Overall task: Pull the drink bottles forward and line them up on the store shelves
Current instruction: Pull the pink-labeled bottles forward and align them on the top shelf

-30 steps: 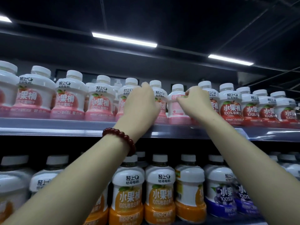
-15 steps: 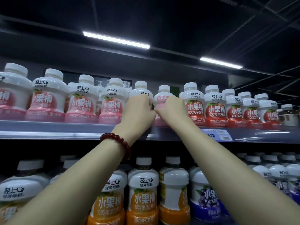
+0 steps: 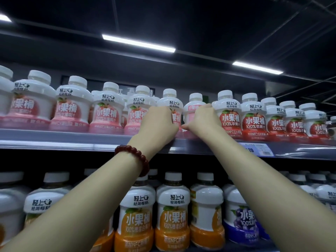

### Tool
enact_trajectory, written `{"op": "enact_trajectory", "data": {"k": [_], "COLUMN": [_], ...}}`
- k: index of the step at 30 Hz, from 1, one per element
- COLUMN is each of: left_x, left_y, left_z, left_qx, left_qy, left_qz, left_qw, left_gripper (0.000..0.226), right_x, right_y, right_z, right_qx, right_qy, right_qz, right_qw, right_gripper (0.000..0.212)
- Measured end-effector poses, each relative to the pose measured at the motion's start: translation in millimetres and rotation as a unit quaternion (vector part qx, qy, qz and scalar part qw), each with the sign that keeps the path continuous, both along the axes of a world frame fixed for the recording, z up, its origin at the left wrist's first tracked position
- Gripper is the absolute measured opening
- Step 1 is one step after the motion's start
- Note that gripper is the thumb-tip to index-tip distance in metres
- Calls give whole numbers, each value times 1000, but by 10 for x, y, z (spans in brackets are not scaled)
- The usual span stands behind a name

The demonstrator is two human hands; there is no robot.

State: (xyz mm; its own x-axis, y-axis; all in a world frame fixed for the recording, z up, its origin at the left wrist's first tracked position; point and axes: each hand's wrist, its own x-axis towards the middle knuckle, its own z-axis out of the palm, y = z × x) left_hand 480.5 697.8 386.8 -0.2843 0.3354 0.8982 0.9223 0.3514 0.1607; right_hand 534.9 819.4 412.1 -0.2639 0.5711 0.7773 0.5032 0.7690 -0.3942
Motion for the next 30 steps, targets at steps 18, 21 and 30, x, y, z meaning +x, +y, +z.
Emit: {"op": "enact_trajectory", "data": {"k": [18, 21, 30], "left_x": [25, 19, 40], "left_y": [-176, -181, -206], "left_z": [-254, -243, -224], "left_qx": [-72, -77, -84], "left_qy": [30, 27, 16], "left_qz": [-57, -63, -63], "left_qw": [995, 995, 994], "left_gripper": [27, 26, 30], "right_x": [105, 38, 167], "right_y": [-64, -80, -69], "right_z": [62, -12, 6], "right_qx": [-82, -49, -64], "right_qy": [19, 48, 42], "right_qz": [67, 38, 78], "right_qw": [994, 997, 994], "right_gripper": [107, 106, 78]}}
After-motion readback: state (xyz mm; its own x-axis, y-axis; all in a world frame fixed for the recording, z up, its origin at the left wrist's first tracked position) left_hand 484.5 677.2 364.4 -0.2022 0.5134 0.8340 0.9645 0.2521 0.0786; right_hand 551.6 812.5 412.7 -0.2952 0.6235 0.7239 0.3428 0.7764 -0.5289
